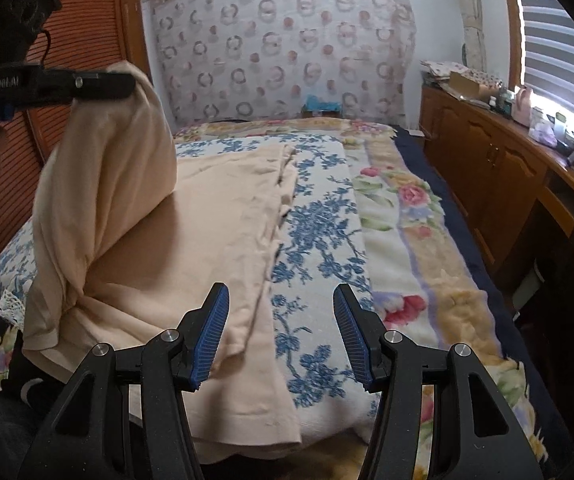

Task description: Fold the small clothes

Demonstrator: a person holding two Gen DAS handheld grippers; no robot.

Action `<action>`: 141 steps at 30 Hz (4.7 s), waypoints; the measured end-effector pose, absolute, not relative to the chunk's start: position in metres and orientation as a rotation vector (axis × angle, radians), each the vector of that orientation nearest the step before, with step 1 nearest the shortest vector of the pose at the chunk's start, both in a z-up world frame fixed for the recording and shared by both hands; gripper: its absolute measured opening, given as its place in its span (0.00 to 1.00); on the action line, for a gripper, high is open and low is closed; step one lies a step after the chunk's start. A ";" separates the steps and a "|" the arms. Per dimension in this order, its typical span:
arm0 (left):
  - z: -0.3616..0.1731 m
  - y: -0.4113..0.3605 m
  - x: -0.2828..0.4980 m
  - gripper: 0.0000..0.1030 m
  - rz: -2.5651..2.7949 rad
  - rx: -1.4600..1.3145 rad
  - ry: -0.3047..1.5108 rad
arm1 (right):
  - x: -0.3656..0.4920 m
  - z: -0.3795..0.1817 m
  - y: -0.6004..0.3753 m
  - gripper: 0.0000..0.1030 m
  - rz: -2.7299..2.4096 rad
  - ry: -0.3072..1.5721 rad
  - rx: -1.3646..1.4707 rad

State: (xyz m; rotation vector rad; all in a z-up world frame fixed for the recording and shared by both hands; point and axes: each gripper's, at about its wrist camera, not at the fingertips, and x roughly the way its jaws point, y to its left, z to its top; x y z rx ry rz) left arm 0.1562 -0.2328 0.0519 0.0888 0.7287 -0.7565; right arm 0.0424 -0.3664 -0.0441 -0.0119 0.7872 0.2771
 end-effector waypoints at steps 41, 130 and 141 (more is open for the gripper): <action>-0.040 0.006 0.128 0.55 -0.345 -0.013 0.797 | 0.155 -0.053 -0.151 0.54 0.758 0.910 -0.270; -0.095 -0.087 0.063 0.55 -0.591 -0.050 0.959 | 0.076 -0.080 -0.330 0.54 0.472 1.059 0.113; -0.093 -0.101 0.038 0.18 -0.592 -0.033 0.949 | 0.075 -0.080 -0.318 0.29 0.502 1.068 0.092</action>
